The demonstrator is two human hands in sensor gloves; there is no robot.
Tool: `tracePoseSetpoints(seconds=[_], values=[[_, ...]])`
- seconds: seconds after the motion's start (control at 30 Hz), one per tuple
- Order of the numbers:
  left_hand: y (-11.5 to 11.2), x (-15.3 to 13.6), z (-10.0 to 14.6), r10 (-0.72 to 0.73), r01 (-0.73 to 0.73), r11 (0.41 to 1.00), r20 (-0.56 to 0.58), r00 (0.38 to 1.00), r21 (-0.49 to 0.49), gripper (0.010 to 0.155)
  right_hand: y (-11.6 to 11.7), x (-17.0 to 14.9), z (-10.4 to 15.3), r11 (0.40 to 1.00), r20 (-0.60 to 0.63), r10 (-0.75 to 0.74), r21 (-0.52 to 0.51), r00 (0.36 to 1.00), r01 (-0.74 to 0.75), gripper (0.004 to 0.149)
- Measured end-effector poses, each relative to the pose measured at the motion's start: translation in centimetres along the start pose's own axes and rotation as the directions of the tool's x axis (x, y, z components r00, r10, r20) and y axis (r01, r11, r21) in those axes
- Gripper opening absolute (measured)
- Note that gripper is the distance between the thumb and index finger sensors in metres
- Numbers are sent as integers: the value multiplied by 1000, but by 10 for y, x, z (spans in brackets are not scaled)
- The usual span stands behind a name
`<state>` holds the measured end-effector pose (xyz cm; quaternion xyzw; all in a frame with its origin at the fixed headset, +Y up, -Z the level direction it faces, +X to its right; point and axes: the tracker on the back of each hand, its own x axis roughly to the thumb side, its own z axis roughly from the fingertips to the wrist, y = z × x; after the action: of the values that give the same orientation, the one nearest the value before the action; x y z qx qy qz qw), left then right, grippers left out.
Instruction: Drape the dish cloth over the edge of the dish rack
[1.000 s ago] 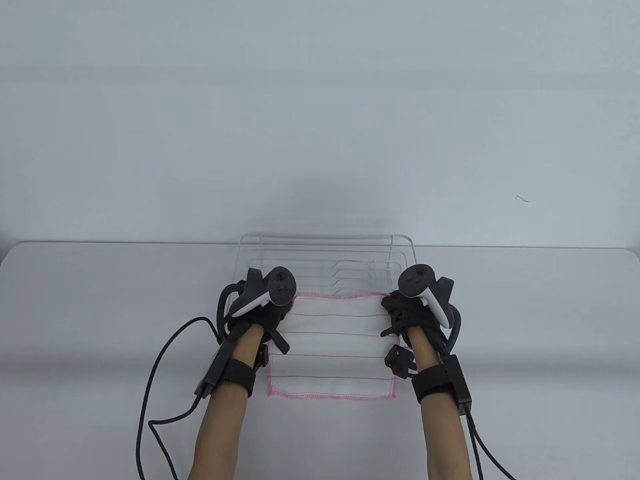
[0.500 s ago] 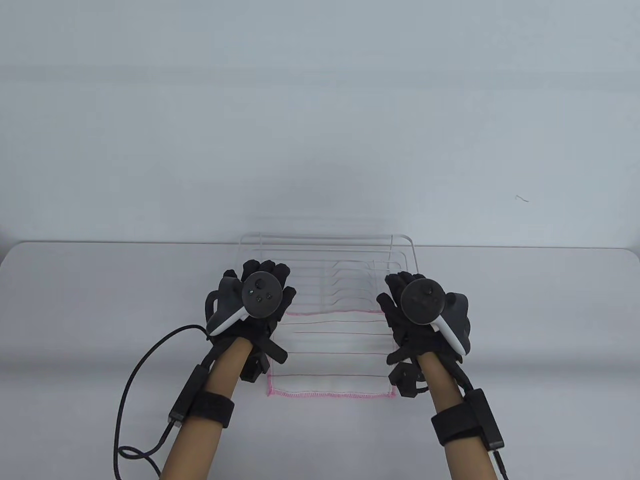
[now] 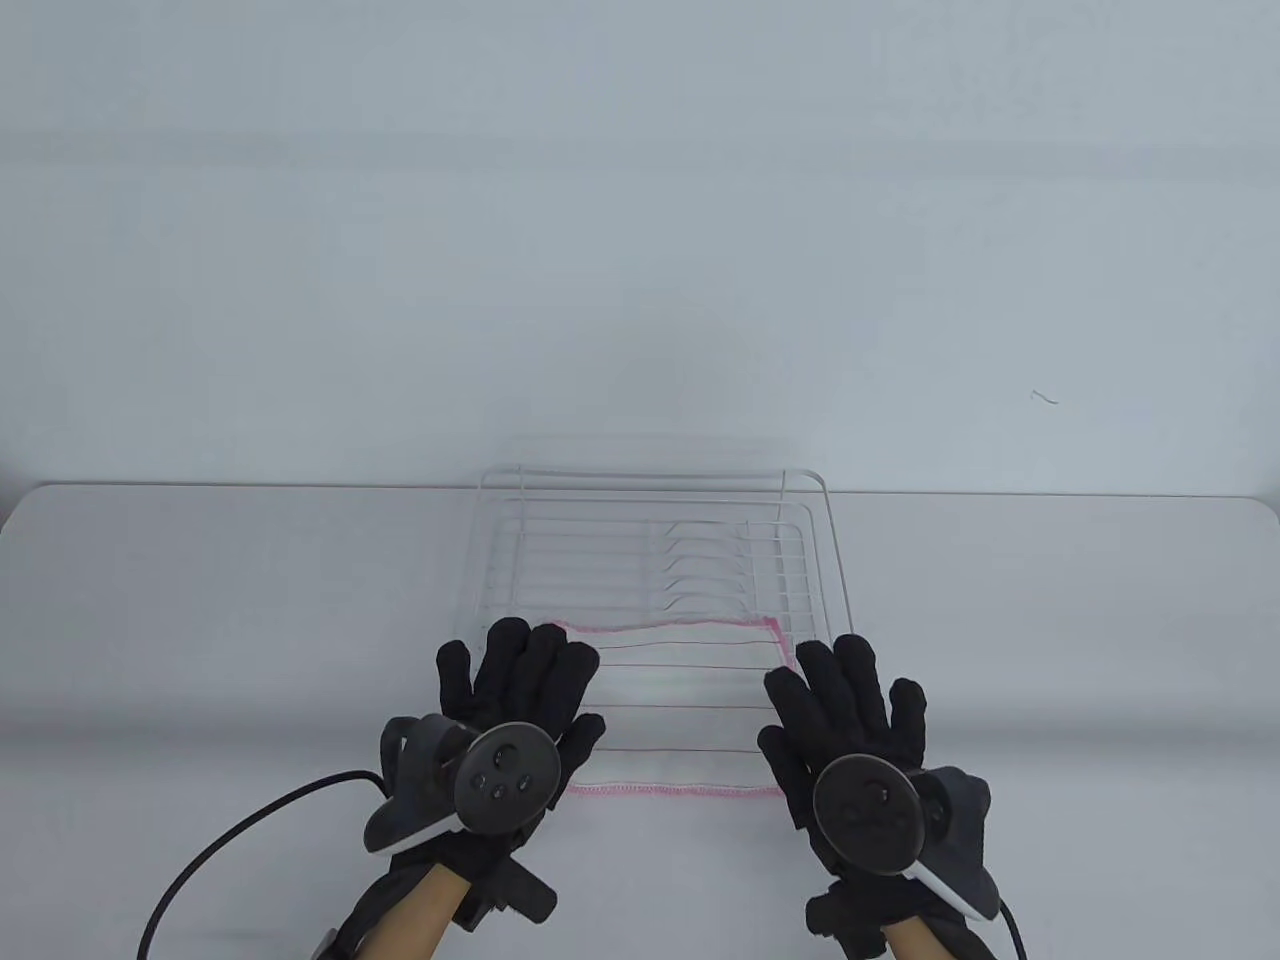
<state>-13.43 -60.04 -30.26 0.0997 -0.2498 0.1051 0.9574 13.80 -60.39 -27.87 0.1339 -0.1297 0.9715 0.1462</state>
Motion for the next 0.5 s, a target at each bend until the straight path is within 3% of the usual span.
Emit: tracePoseSetpoints(seconds=[0.2,0.37,0.47,0.5], values=[[-42,-2,24,56,-56,998,-3,998,-2,60,38,-7,23,1000,-9,-6,11,1000,7,53],[-70,-9,27,-44,44,999,-1,999,17,60,74,-21,27,998,-59,-37,46,998,40,53],[-77,-14,29,0,0,999,4,1000,52,60,79,-23,26,992,-73,-35,122,997,44,54],[-78,-14,29,22,-22,999,-2,1000,40,60,78,-23,27,994,-76,-38,99,996,45,54]])
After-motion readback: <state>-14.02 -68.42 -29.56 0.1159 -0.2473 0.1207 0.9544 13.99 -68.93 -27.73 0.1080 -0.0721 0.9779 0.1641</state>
